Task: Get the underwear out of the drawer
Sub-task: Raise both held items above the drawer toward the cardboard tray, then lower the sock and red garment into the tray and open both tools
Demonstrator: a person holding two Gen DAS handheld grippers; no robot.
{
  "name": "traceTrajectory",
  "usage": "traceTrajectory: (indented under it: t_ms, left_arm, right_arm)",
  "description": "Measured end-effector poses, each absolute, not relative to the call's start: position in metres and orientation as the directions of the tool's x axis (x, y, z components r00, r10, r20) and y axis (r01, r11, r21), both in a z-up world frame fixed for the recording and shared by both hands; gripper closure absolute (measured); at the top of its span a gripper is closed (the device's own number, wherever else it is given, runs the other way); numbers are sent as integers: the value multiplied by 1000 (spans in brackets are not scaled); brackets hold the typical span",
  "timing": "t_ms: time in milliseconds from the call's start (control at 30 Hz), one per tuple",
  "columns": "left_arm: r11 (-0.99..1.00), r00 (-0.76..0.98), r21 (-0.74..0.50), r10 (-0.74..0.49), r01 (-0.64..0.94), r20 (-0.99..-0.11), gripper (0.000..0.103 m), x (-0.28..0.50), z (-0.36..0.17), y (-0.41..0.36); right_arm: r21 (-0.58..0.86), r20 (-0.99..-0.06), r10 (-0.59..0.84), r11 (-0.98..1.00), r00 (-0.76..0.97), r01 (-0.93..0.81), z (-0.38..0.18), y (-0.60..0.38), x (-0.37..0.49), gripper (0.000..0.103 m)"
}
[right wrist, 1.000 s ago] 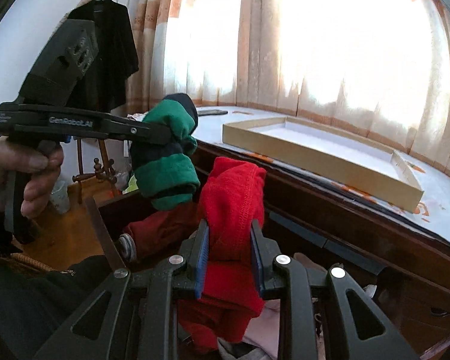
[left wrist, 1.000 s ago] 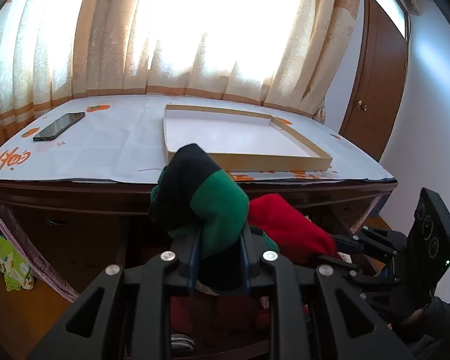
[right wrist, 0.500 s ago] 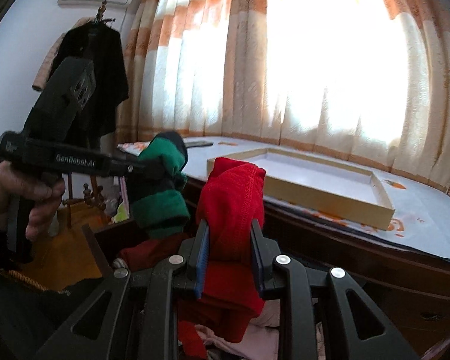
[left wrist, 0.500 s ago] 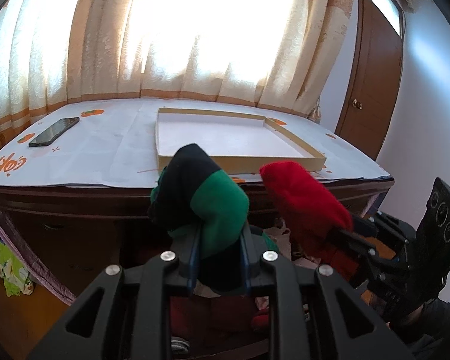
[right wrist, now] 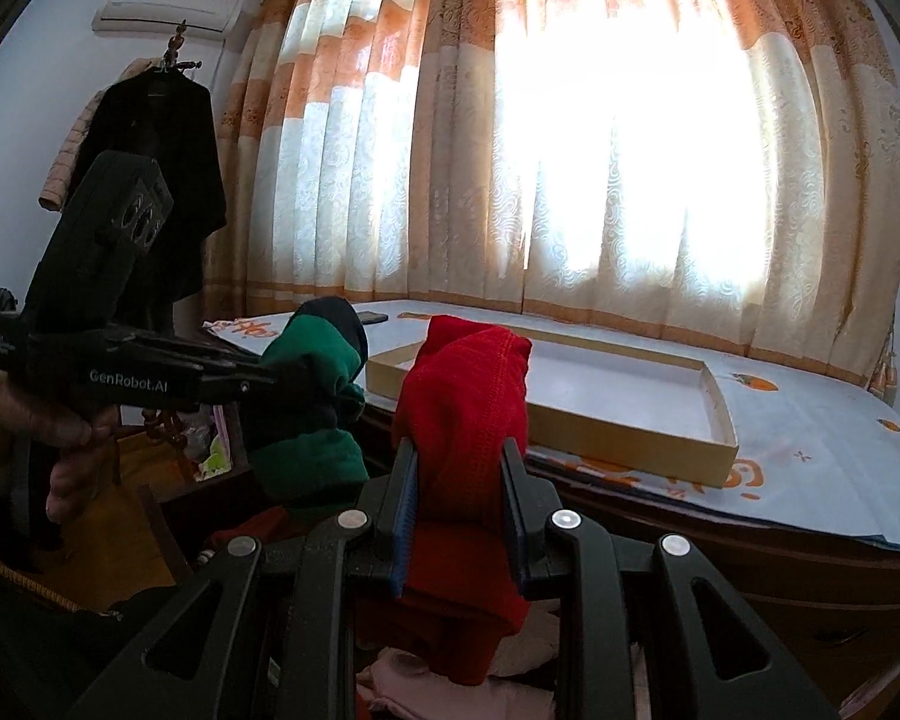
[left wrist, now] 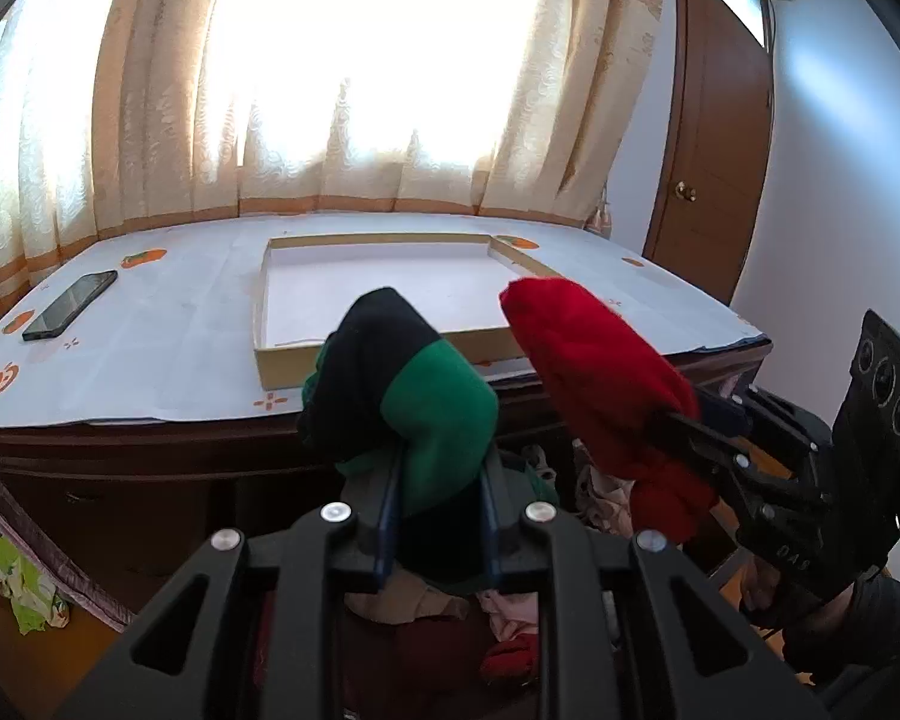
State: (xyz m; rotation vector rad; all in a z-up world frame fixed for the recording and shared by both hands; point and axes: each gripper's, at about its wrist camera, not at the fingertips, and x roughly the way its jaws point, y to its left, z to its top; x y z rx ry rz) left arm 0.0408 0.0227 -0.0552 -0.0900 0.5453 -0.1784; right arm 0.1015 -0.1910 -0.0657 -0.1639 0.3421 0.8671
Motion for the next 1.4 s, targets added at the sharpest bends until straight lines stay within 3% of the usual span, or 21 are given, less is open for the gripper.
traceTrajectory:
  t_ms: [833,1400]
  left_arm:
    - [966,830,-92,-254,241,-497,83,81,-21,9]
    - [958,812,-52,-267,281,-519,83,148,5,7]
  right_arm:
    - [63,-358,709,668,608,-741,-34,-198,138,76]
    - [66,-445,652,707,614,-704,-16,-195,213,76]
